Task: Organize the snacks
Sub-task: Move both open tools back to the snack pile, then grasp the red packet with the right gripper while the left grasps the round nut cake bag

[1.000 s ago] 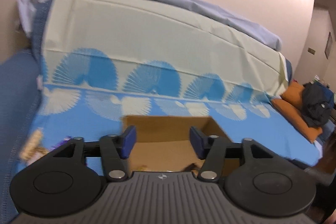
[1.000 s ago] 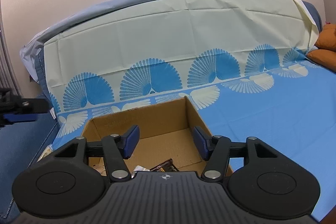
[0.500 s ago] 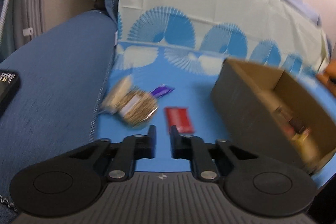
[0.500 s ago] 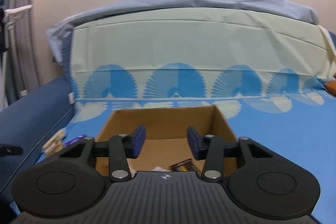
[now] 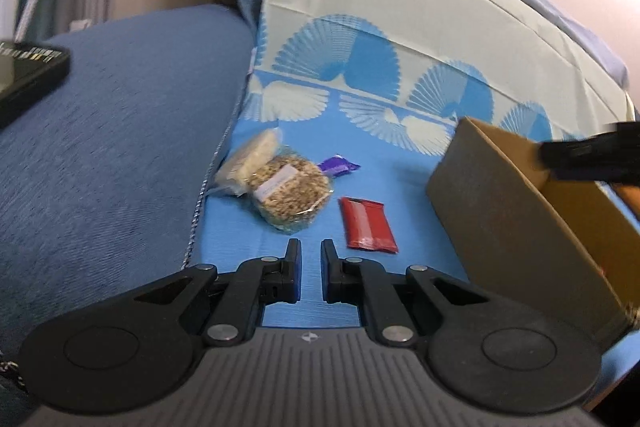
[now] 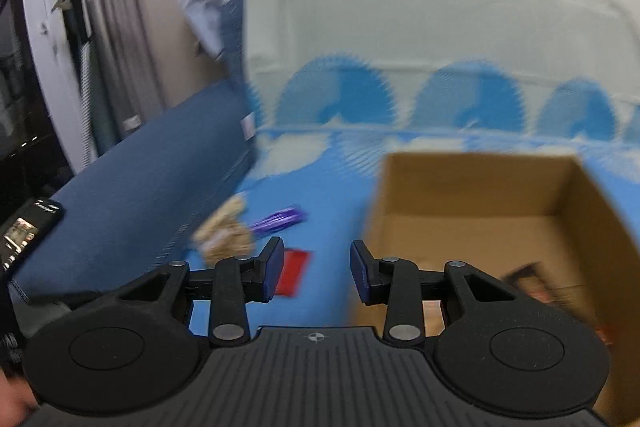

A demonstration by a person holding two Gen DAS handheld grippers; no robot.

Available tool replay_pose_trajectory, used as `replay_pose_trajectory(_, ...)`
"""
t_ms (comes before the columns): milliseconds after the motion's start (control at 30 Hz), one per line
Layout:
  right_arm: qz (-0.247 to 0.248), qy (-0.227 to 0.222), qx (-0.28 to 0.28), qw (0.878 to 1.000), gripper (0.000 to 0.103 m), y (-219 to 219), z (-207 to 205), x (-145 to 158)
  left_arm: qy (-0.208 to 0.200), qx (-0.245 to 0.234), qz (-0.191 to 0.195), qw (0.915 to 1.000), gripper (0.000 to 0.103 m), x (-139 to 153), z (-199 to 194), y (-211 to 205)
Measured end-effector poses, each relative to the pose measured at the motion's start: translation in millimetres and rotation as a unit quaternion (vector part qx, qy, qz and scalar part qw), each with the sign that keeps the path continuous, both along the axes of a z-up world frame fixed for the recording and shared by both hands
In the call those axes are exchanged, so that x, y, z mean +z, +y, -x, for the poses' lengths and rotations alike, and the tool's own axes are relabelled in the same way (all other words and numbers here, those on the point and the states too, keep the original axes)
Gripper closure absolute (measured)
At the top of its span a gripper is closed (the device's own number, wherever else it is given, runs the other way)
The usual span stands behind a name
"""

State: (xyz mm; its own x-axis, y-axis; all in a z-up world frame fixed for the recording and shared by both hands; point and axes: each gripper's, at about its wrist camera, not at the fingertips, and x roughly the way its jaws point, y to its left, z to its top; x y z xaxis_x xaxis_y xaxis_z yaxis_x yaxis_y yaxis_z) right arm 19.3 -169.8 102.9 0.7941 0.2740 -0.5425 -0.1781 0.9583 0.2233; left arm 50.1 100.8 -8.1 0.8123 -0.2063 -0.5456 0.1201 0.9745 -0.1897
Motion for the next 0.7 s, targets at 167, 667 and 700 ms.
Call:
replay_pose_trajectory(167, 0.009, 0.063, -0.003, 0.998, 0.059, 58.4, -61.0, -34.2, -0.004, 0.009, 0.021, 0.9997, 0.093, 4.4, 3.0, 9.3)
replay_pose_trajectory(667, 0.087, 0.160, -0.021, 0.983, 0.054, 102.1, -145.6, -131.2, 0.057, 0.040, 0.112, 0.9912, 0.023, 3.7, -40.9, 9.4)
replay_pose_trajectory(700, 0.083, 0.158, -0.019, 0.984, 0.055, 99.9, -142.3, -130.4, 0.063, 0.050, 0.123, 0.9892, 0.021, 2.8, -49.7, 7.5)
